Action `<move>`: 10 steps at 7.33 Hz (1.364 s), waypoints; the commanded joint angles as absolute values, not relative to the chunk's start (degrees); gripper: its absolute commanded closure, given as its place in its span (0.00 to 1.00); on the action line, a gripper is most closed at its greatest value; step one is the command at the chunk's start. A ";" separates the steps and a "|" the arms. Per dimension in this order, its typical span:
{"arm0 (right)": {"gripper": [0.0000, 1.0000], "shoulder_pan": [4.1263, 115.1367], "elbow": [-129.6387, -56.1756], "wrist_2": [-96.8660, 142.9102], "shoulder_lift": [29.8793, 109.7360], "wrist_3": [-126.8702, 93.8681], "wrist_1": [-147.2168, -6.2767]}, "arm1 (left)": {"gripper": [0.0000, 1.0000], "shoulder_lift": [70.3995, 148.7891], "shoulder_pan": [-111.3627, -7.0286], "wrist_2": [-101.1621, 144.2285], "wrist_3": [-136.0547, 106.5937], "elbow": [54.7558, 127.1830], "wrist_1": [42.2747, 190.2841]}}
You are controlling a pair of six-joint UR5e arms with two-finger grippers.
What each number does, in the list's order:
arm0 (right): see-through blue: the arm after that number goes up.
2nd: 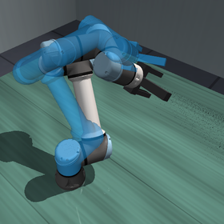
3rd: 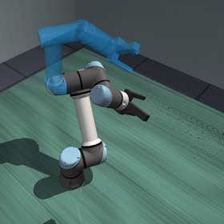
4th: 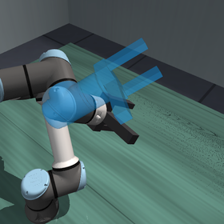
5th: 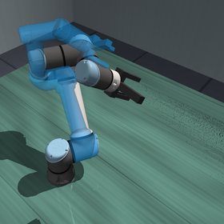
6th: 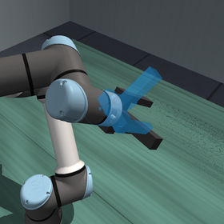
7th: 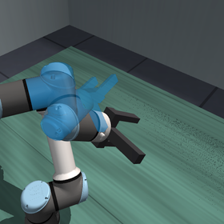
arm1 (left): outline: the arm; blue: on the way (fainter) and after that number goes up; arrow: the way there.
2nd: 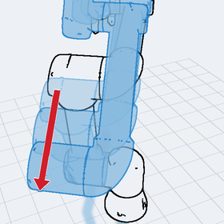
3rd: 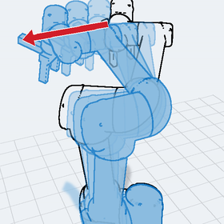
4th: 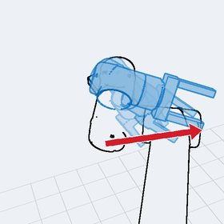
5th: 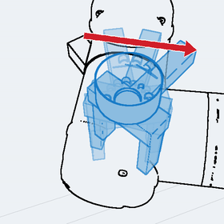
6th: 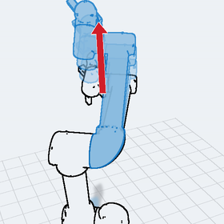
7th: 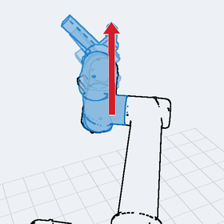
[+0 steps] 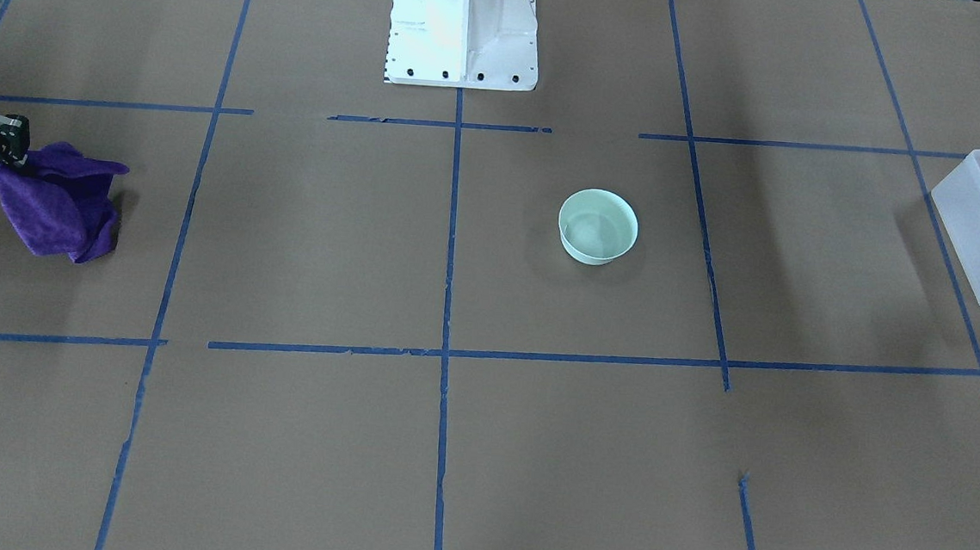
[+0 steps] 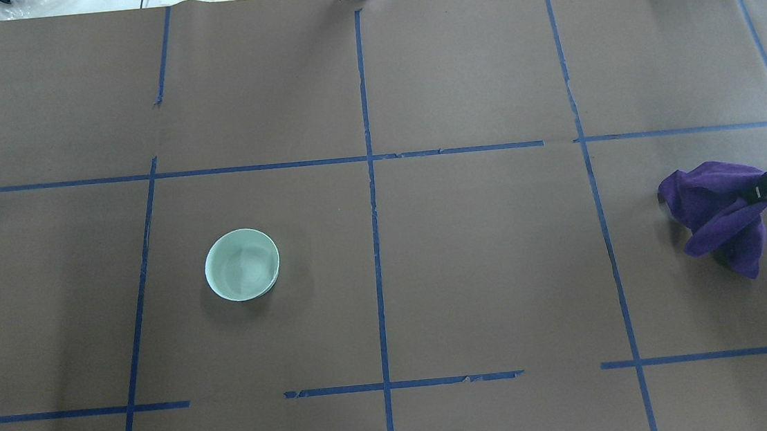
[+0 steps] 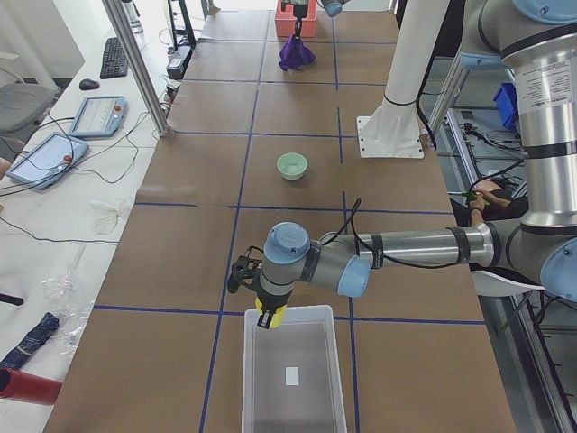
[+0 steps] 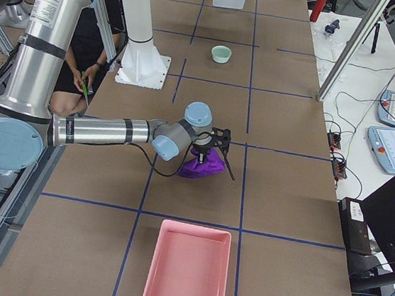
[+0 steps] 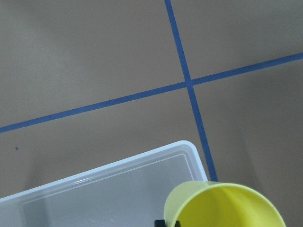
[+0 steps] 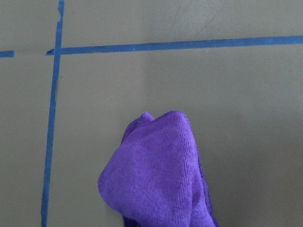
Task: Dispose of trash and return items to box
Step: 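Carry the cup toward the clear bin while the right gripper grasps the purple cloth, then lower the cup into the clear bin while the right gripper lifts the cloth away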
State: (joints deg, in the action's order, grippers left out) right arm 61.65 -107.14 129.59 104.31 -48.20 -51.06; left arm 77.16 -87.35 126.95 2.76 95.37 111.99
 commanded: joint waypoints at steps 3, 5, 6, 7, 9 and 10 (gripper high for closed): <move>1.00 69.33 -109.95 132.54 104.33 -47.64 -51.15 | 1.00 77.34 -88.07 127.44 4.49 86.34 117.56; 1.00 74.67 -115.18 132.54 103.80 -35.16 -64.31 | 1.00 77.26 -87.89 129.53 -1.91 82.81 124.86; 1.00 78.45 -119.75 132.45 102.67 -25.41 -77.56 | 1.00 77.26 -87.72 130.68 -2.02 82.27 125.07; 1.00 83.53 -120.75 132.45 98.31 -15.48 -89.01 | 1.00 77.26 -87.54 131.56 -2.02 82.18 125.07; 1.00 87.53 -120.50 132.36 94.50 -4.26 -99.02 | 1.00 77.26 -86.67 135.17 -2.02 81.83 125.16; 1.00 88.15 -120.32 132.36 94.40 -3.44 -99.40 | 1.00 77.26 -85.88 136.65 -2.02 81.48 125.16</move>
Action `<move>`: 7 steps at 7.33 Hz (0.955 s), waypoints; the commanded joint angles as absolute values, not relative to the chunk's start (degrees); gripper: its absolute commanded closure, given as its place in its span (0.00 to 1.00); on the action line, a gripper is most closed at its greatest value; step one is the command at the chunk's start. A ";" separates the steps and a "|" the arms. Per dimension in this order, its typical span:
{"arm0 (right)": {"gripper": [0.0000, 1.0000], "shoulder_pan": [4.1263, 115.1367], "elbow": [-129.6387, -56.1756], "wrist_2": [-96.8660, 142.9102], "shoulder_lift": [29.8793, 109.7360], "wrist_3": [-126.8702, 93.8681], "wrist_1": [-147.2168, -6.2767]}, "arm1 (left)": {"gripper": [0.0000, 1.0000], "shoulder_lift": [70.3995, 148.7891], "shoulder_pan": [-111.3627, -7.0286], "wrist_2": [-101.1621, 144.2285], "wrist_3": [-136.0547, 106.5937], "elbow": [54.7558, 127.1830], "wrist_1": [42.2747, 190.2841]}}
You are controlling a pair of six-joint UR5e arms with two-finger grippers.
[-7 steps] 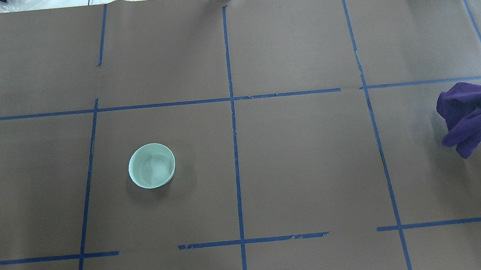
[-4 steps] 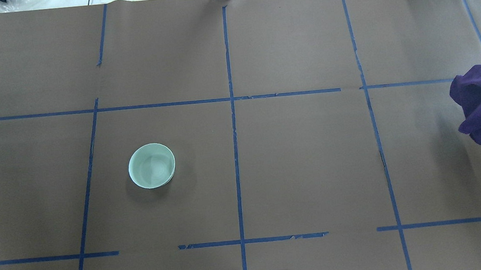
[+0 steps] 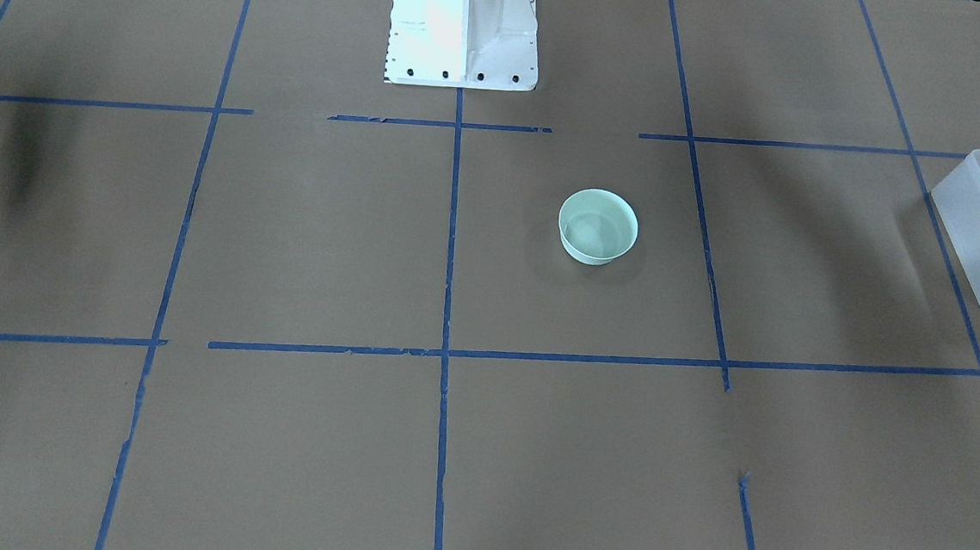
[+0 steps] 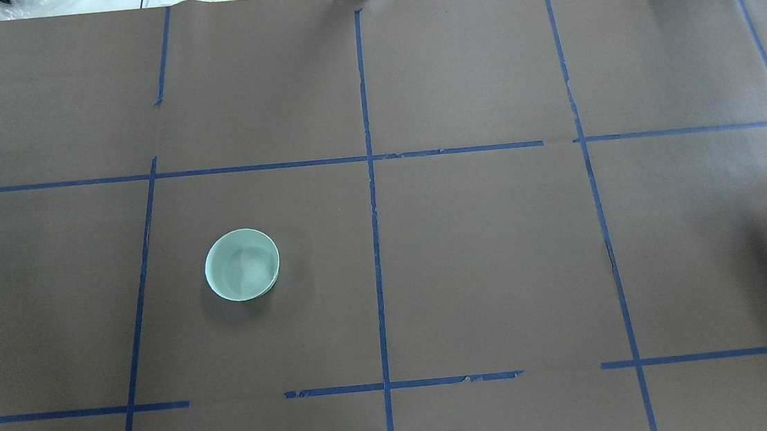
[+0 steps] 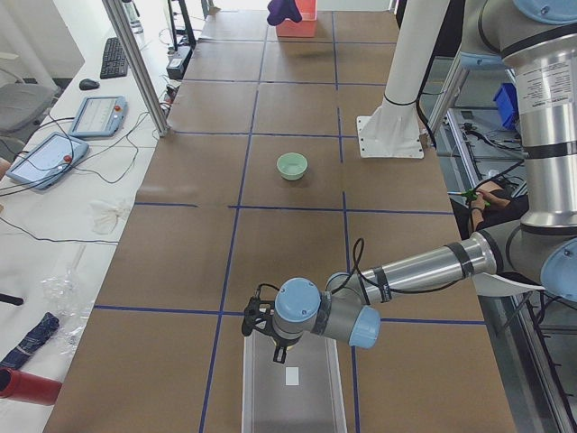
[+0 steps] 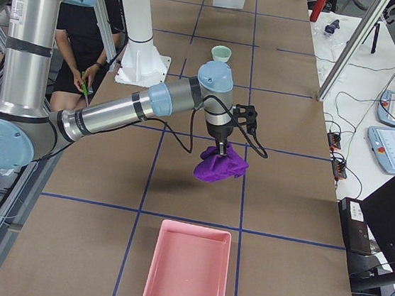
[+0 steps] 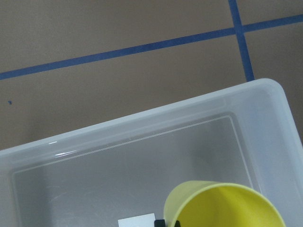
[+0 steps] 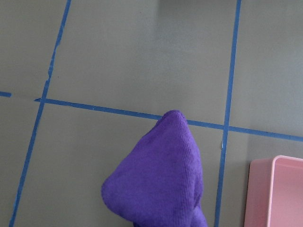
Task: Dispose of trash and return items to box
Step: 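Lower the cup into the clear bin while the right gripper lifts the cloth away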
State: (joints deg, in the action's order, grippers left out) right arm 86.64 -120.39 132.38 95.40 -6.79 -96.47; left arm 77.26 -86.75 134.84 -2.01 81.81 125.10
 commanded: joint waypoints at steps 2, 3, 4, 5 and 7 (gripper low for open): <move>1.00 89.73 -119.97 132.19 94.39 -0.64 -99.49 | 1.00 77.26 -85.52 136.76 -1.93 80.34 125.68; 1.00 90.78 -119.80 132.19 94.39 0.52 -99.49 | 0.40 77.26 -85.52 136.84 -1.67 79.90 126.55; 1.00 91.23 -119.71 131.93 94.39 0.88 -99.49 | 0.00 77.26 -85.52 136.50 -1.50 79.72 127.95; 1.00 91.49 -119.62 131.84 94.31 0.97 -99.49 | 0.00 77.17 -85.60 136.32 -1.49 79.54 129.27; 1.00 92.28 -119.36 131.84 94.48 2.45 -99.49 | 0.00 76.30 -86.22 136.23 -1.49 85.12 129.03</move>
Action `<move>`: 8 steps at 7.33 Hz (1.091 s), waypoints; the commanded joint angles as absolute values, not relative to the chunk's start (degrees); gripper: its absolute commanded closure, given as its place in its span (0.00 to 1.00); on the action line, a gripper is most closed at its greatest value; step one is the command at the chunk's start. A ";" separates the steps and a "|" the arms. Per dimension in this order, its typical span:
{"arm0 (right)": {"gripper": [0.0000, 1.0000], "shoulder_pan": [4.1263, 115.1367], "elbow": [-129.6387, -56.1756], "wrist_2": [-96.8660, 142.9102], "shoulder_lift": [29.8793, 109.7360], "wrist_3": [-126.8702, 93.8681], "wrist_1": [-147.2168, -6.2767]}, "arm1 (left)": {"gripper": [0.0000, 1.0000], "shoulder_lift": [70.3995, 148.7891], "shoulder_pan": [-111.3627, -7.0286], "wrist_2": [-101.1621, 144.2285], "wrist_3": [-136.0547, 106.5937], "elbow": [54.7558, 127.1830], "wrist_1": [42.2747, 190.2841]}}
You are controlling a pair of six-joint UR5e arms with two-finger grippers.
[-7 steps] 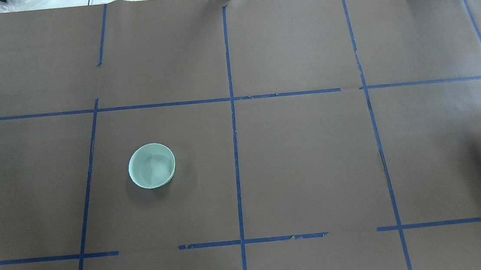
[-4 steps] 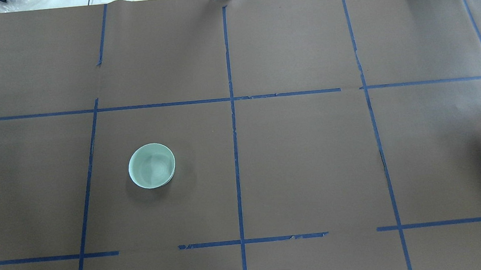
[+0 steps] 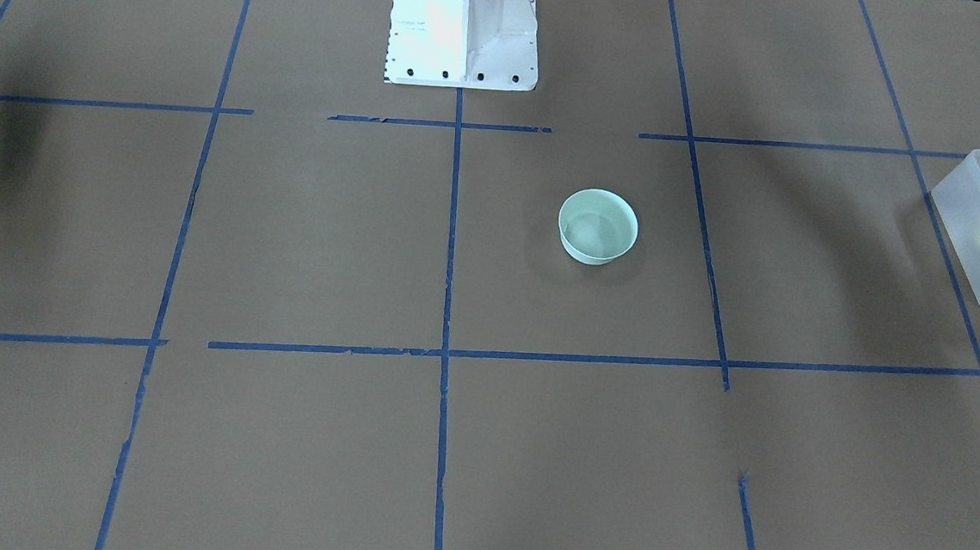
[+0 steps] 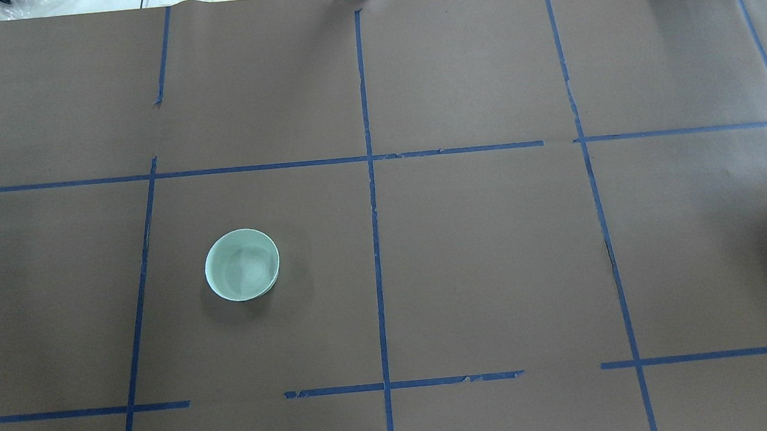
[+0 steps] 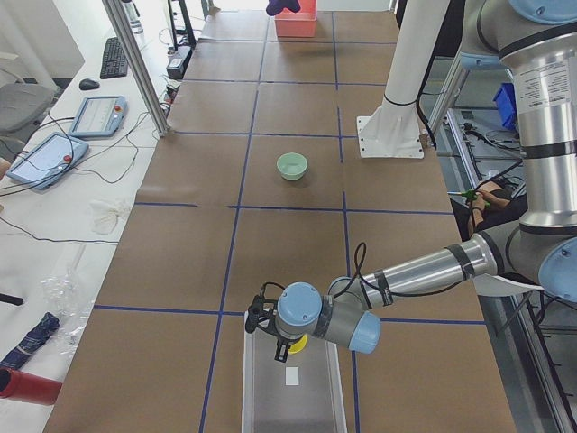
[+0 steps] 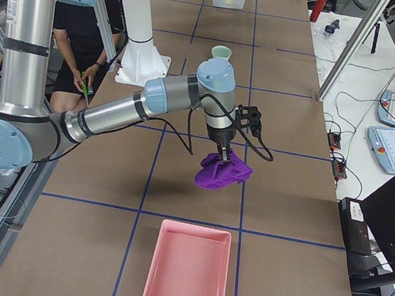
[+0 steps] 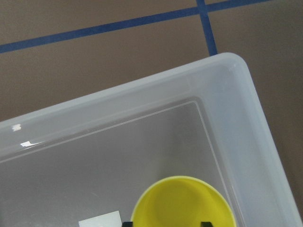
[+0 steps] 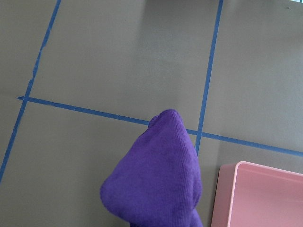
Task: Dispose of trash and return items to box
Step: 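Drop the cloth into the pink bin while the left gripper reaches toward the bowl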
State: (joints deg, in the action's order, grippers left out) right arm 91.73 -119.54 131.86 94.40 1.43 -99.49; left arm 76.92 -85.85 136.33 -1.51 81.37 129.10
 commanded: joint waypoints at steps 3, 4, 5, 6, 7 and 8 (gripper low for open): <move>1.00 97.37 -115.33 130.18 94.31 10.25 -99.49 | 0.00 74.36 -91.31 131.60 -2.28 95.78 128.76; 1.00 98.25 -114.79 127.38 94.31 12.02 -99.49 | 0.00 74.62 -90.71 129.83 -4.29 97.11 128.67; 1.00 98.87 -113.57 125.44 94.65 12.30 -99.41 | 0.00 75.05 -86.09 130.08 -12.40 99.29 128.76; 1.00 100.62 -109.12 125.07 94.31 15.79 -99.23 | 0.00 75.06 -81.52 130.25 -17.70 102.71 129.19; 1.00 100.90 -104.29 125.16 94.13 20.52 -98.62 | 0.00 75.75 -76.95 130.34 -23.76 105.18 129.20; 1.00 100.90 -100.58 124.29 94.30 22.39 -98.44 | 0.00 78.89 -73.08 130.52 -30.60 105.55 129.29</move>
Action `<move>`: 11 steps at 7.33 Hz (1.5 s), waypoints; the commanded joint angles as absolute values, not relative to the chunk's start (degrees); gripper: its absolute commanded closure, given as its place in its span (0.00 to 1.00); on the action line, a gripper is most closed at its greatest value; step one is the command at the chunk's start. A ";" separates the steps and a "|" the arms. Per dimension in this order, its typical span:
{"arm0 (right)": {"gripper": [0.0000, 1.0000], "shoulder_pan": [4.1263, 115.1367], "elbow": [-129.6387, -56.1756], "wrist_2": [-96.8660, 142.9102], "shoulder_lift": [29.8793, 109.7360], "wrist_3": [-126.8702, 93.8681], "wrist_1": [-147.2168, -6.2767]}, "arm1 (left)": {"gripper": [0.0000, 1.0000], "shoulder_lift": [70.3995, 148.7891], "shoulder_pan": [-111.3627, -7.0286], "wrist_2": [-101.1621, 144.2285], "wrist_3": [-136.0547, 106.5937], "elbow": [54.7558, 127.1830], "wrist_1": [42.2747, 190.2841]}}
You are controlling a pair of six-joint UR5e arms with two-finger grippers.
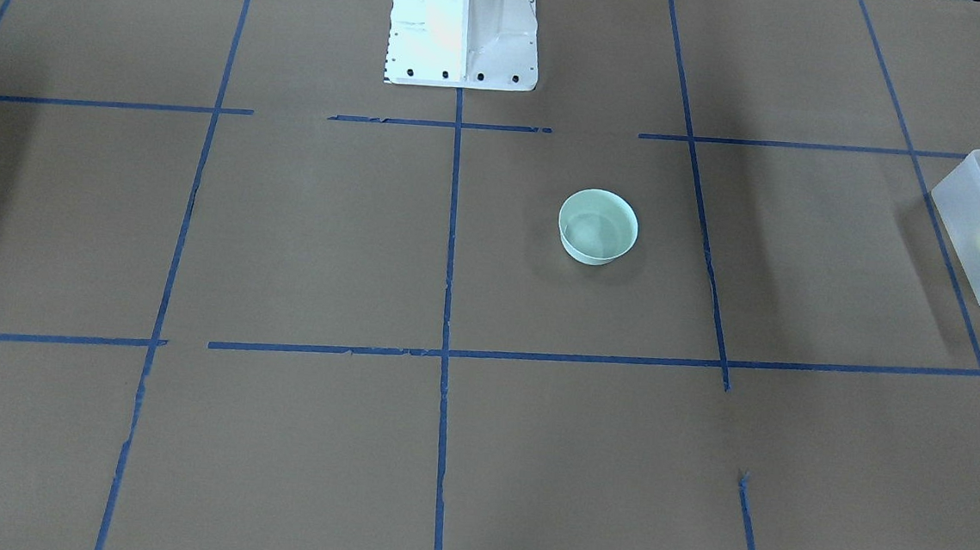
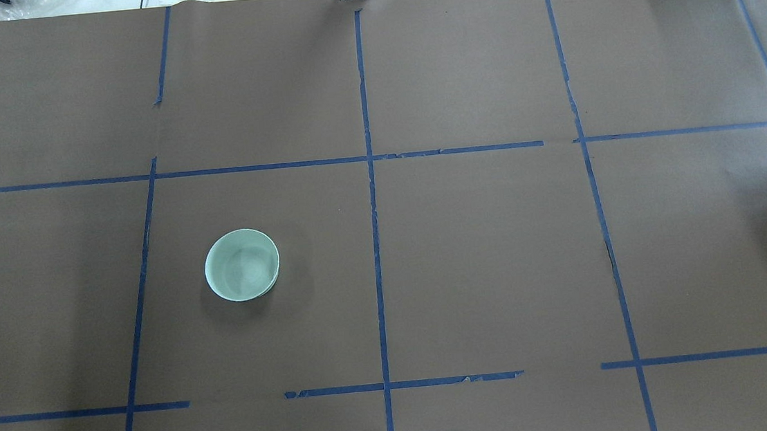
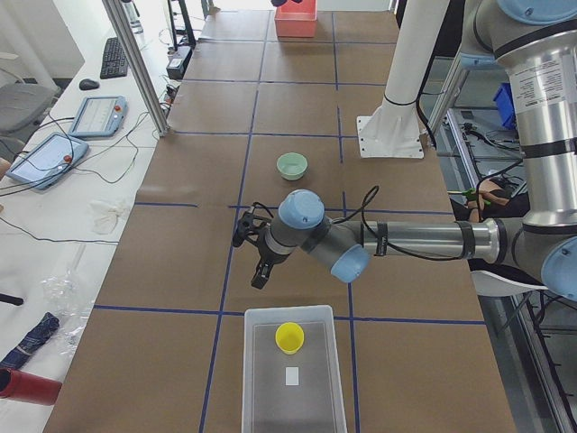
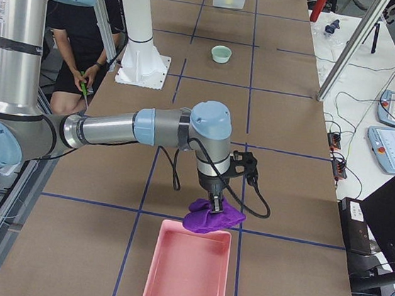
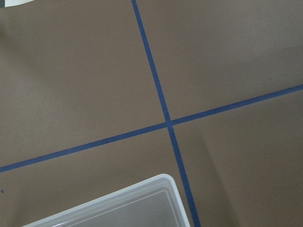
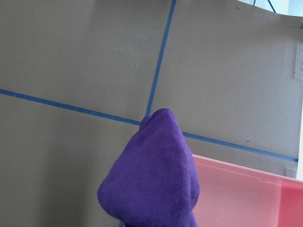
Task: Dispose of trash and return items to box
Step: 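Drop the cloth into the pink bin while the left gripper reaches toward the bowl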
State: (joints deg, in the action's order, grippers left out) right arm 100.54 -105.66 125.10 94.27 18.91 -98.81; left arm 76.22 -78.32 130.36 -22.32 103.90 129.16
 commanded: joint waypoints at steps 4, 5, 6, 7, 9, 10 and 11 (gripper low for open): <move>0.87 100.90 -80.00 123.93 94.49 22.07 -77.45 | 0.00 86.47 -64.01 130.34 -44.70 105.64 129.29; 0.01 100.90 -78.41 124.71 93.96 21.97 -77.34 | 0.00 87.79 -62.59 130.25 -47.09 105.73 129.29; 0.00 100.90 -78.49 128.72 93.69 21.10 -77.78 | 0.00 89.89 -59.88 129.91 -50.76 105.65 129.29; 0.00 100.90 -79.53 131.46 93.00 16.13 -77.96 | 0.00 92.61 -56.63 129.38 -56.46 105.56 129.20; 0.00 99.16 -82.94 135.25 92.37 6.79 -78.04 | 0.00 93.25 -50.40 124.04 -64.03 107.04 129.03; 0.00 96.36 -86.97 135.35 92.29 3.90 -79.44 | 0.00 93.43 -48.27 122.27 -66.51 107.49 128.85; 0.00 94.33 -90.67 135.44 92.63 -0.40 -79.71 | 0.00 94.47 -45.21 119.38 -69.49 107.49 128.67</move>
